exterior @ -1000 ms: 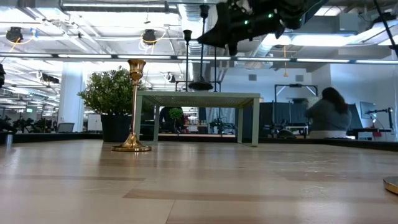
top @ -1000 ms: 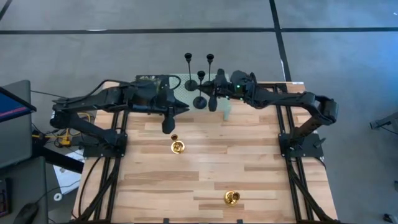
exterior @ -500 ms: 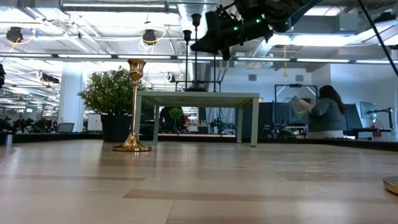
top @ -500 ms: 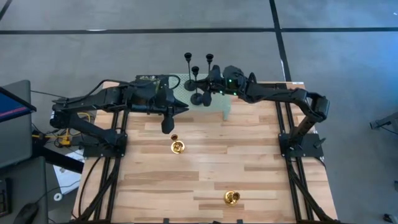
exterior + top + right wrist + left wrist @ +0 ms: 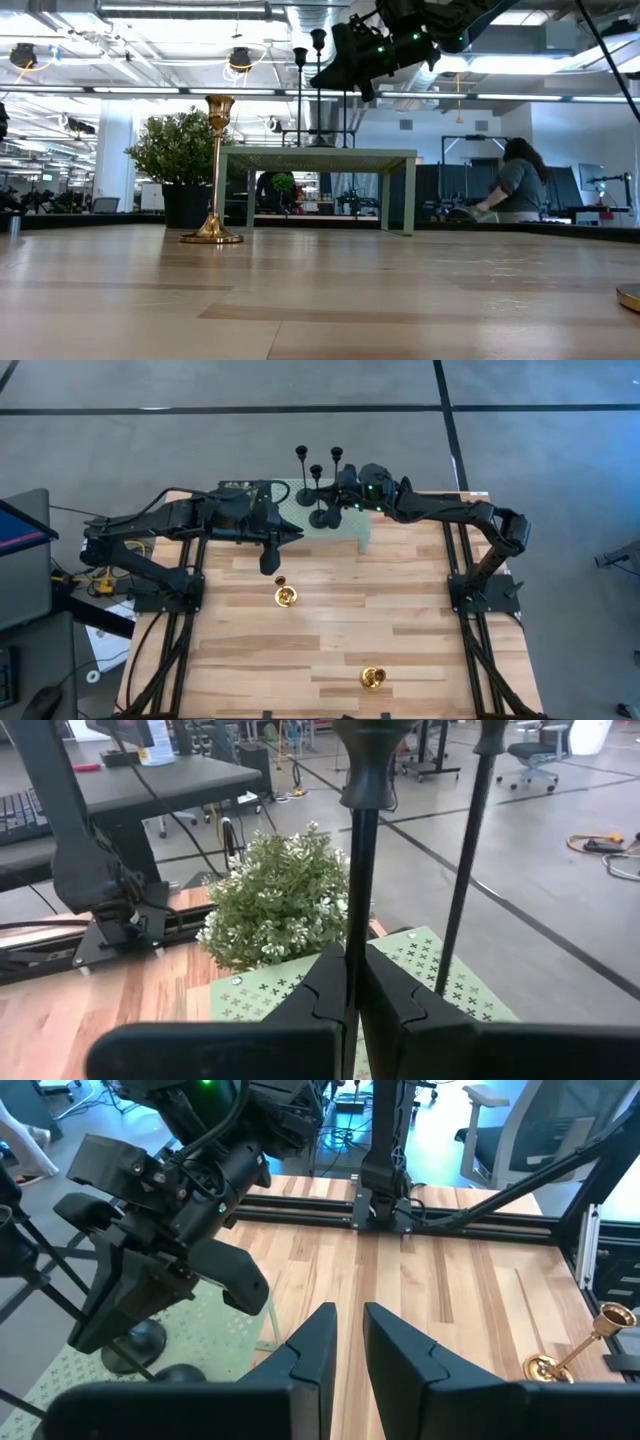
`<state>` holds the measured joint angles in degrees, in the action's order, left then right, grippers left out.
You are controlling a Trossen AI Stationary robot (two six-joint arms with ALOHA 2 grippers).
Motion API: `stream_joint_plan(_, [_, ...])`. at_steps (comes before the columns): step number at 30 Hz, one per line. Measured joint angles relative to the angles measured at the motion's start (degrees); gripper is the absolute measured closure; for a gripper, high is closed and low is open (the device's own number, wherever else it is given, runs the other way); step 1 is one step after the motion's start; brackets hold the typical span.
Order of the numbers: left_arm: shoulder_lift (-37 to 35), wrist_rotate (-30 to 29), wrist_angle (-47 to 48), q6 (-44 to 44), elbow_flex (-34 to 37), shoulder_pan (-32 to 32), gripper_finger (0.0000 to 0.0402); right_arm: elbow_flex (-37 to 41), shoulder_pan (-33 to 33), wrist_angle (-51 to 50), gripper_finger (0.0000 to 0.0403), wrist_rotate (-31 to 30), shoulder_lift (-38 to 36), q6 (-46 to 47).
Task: Pick & Place candle stick holders
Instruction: Put the black candle holder on the shelf, then put the top gold candle holder on the shelf
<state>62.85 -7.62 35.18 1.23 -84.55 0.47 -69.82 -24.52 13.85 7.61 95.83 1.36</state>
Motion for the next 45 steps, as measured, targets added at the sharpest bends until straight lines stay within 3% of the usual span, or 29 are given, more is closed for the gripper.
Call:
stream_joint_plan(6, [0.0,-0.01,0.0,0.0,0.0,0.0,0.0348,0.0,0.29,-0.07,0.0399,0.03,0.0,1.54])
stream_joint_plan(21, [0.0,0.0,0.0,0.0,0.0,0.0,0.0348,0.07,-0.04,-6.44,0.0312,0.01,-1.29,-0.04])
stream_joint_plan(32, [-2.45,0.0,5.47,2.56,-0.02,-0.2,0.0348,0.04,1.96,-25.26,0.0256,0.42,-17.77,-2.8])
stream_joint_plan(38, [-7.35,2.08,10.28,-2.86,5.06,-5.84,0.0348,0.02,6.91,-38.08,0.027,0.48,-28.44,-4.93])
stream_joint_plan(45, [-13.01,-1.94,9.21,-7.98,14.98,-20.3,0.0351,0.02,14.59,-49.18,0.0294,-0.17,-36.96,-2.51])
